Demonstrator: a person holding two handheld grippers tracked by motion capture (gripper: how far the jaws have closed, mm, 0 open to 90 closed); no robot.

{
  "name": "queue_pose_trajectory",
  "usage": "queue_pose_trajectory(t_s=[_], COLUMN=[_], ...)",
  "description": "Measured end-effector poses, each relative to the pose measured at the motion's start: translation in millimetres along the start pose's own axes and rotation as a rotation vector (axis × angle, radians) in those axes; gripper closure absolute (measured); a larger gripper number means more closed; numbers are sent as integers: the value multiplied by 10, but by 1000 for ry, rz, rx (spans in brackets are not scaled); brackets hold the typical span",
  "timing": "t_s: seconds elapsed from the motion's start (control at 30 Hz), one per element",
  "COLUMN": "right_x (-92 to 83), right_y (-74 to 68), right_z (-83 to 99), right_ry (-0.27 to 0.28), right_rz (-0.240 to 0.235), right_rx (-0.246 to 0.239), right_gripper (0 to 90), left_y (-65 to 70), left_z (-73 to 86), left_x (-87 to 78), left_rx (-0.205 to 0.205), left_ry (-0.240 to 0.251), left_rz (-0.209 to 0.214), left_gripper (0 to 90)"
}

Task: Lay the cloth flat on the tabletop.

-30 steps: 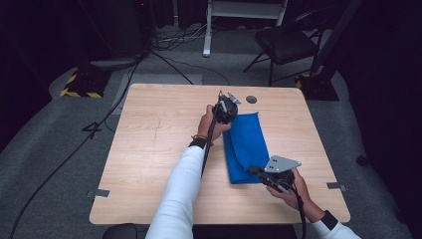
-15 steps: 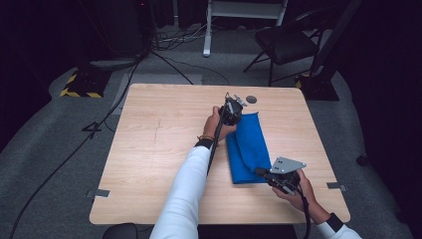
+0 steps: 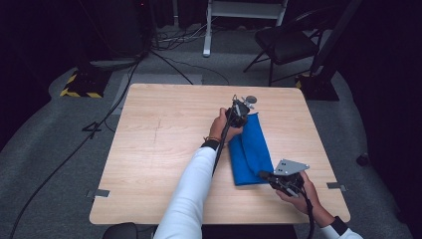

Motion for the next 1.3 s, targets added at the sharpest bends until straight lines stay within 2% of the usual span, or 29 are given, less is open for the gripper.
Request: queue_pose_trajectory(t_s=[0.13,0.27,0.43,0.57,0.63,0.7,0.8,0.97,1.03,1.07,1.13,1.3], right_x=[2,-27,-53,-64,-81,-102,-125,-177,-196,-203,-221,-235], right_y=[-17,5,40,69,77,100,145,218,257,274,293,357], right_z=[6,19,62,77,90,142,243,314,312,313,309,326], right_ry=[-8,-8,-12,-20,-27,-44,-68,-76,-69,-72,-71,-70], right_rz=[3,8,17,34,40,54,68,86,94,100,103,125], right_rx=[-13,-4,17,24,23,27,41,65,86,91,95,111], right_gripper=[885,885,879,850,821,769,712,613,590,574,544,497], left_y=[43,74,95,124,123,116,88,54,46,41,54,120], left_z=[-18,-47,-55,-72,-83,-90,-77,-19,10,23,59,280], left_x=[14,18,35,51,42,10,-47,-237,-304,-338,-411,-611], left_rx=[12,21,10,4,6,-13,-31,-37,-34,-31,-39,6], left_ry=[1,4,10,22,25,40,44,82,81,85,99,89], left_rz=[8,9,10,0,-8,10,11,18,35,28,56,93], left_gripper=[801,813,790,740,683,621,517,328,245,240,218,199])
Point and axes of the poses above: each handheld gripper's, and its own axes: x roughly forward along the jaws, z roughly out of its underside, y roughly to its right, the point moved 6 cm from there along x, roughly forward along the jaws, and after that the axes turned 2 degrees about -x, right-handed, at the moved point
